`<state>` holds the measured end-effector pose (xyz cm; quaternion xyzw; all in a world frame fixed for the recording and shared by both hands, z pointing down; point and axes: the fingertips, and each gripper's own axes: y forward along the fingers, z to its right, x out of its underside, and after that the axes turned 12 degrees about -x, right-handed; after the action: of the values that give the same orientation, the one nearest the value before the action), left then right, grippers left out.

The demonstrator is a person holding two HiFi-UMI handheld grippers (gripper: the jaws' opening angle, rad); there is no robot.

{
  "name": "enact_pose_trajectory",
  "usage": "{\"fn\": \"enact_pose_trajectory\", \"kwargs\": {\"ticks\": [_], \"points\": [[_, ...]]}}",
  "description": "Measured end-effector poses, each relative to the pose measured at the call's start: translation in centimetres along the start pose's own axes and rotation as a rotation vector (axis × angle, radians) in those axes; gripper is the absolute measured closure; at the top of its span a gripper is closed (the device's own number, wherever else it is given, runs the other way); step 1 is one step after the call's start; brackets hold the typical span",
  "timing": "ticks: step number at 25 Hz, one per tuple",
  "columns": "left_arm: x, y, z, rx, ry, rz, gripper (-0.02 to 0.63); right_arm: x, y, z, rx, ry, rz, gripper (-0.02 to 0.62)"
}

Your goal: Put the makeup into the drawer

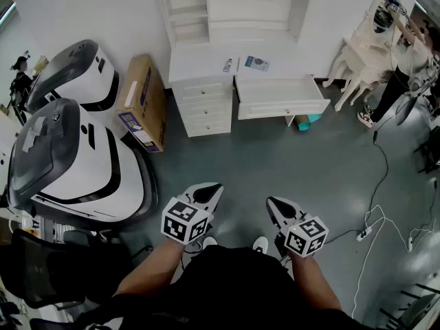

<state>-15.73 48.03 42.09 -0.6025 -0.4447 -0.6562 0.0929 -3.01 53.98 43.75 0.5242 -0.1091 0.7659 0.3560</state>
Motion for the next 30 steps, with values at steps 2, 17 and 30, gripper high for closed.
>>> {"fn": "enact_pose_trajectory", "kwargs": {"ticks": [2,17,30], "points": [[-0.1,-0.1,0.0,0.000,-0.001,0.002,0.600,-0.1,0.0,-0.1,0.000,-0.002,0.000,0.569],[1.0,-0.4,-1.0,0.008,0.003,-0.010,0.600,-0.2,1.1,-1.7,-0.052,-0.001,0.049,0.569],[2.7,-2.0,-4.4,0.062,0.000,-0.023,0.600,1.7,4.2,-2.8,0.048,0.043,0.026,0.566]]}}
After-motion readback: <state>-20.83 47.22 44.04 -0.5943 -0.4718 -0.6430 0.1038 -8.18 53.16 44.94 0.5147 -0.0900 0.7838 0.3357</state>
